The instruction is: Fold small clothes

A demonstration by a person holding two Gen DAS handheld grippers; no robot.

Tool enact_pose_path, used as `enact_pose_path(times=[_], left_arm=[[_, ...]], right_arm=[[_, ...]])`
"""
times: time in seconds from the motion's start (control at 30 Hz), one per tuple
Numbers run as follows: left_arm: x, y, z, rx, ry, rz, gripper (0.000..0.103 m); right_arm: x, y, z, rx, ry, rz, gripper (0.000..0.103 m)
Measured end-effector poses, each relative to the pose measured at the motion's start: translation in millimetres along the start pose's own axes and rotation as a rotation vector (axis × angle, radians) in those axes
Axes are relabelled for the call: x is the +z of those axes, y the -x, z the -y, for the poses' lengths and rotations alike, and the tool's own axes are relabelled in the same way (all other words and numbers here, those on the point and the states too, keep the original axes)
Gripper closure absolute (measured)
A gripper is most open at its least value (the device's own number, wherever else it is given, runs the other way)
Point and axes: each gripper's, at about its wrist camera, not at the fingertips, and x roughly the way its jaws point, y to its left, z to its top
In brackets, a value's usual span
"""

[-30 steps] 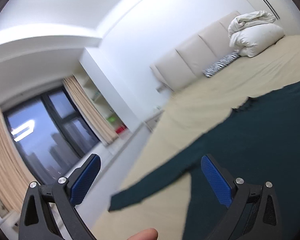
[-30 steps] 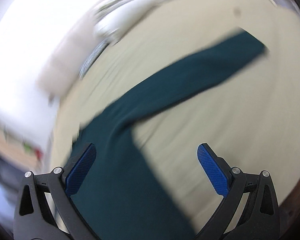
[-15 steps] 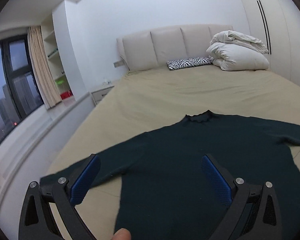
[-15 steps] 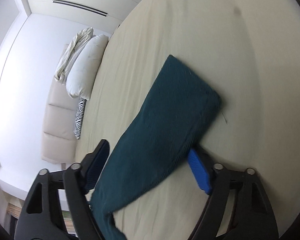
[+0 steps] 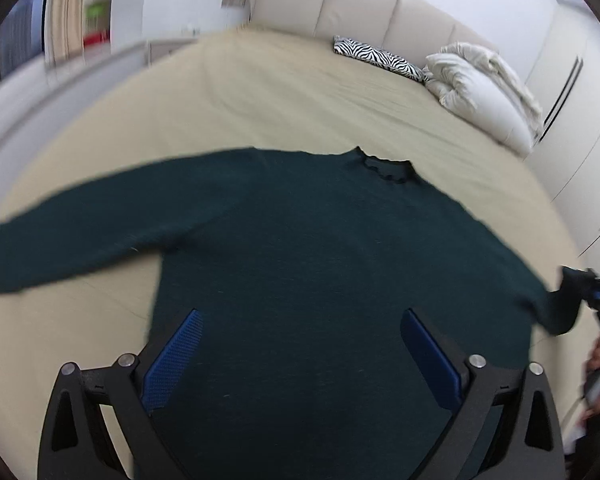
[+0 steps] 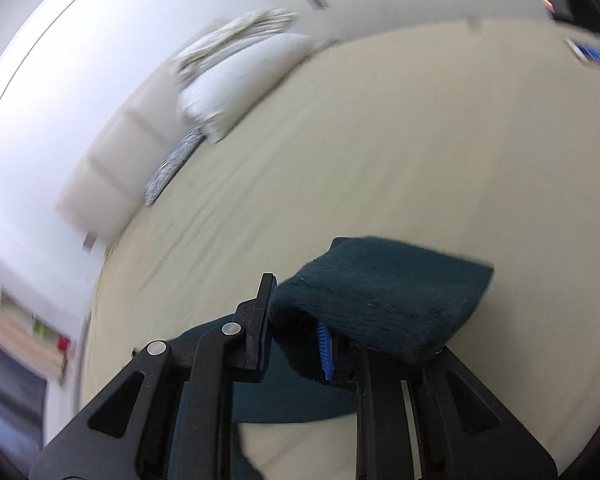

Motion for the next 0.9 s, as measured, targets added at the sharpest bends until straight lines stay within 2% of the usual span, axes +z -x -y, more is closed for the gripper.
enact_pose_path(times=[0.13, 0.23, 0.33, 0.43, 0.5, 0.57, 0.6, 0.7, 0.73, 0.77, 0.83, 0.9], left_arm=[[10, -23, -12, -0.177, 0.119, -0.052, 0.007], [16, -41, -14, -0.282, 0.190, -0.092, 0.007], [17, -61, -15, -0.350, 0.245, -0.136, 0.007], [17, -74, -8, -0.386, 0.273, -0.170, 0.007], [17, -82, -4, -0.425, 0.303, -0.189, 0.007], [21, -92, 8, -0.434, 0.312, -0.204, 0.007], [23, -94, 14, -0.434, 0.306, -0.204, 0.007], [33, -103, 41, -0.425, 0.253, -0.201, 0.007], [38, -109, 54, -0.400, 0.217, -0.209, 0.010], [41, -115, 61, -0.378, 0.194, -0.216, 0.014], [47, -134, 79, -0.322, 0.135, -0.250, 0.032], [47, -152, 89, -0.281, 0.098, -0.291, 0.037]], right_arm=[[-45, -22, -120, 0.097, 0.317, -0.063, 0.090], [-103, -41, -190, 0.187, 0.488, -0.148, 0.090], [-165, -65, -225, 0.200, 0.623, -0.274, 0.090], [-211, -76, -228, 0.204, 0.653, -0.374, 0.089], [-225, -68, -217, 0.220, 0.643, -0.398, 0.083], [-223, -53, -200, 0.251, 0.576, -0.401, 0.048], [-220, -41, -188, 0.276, 0.526, -0.385, 0.045], [-212, -12, -148, 0.315, 0.372, -0.350, 0.042], [-206, -3, -130, 0.329, 0.308, -0.344, 0.042], [-199, 2, -114, 0.345, 0.232, -0.344, 0.042], [-188, 3, -85, 0.360, 0.112, -0.358, 0.042], [-173, -9, -68, 0.362, 0.010, -0.379, 0.042]])
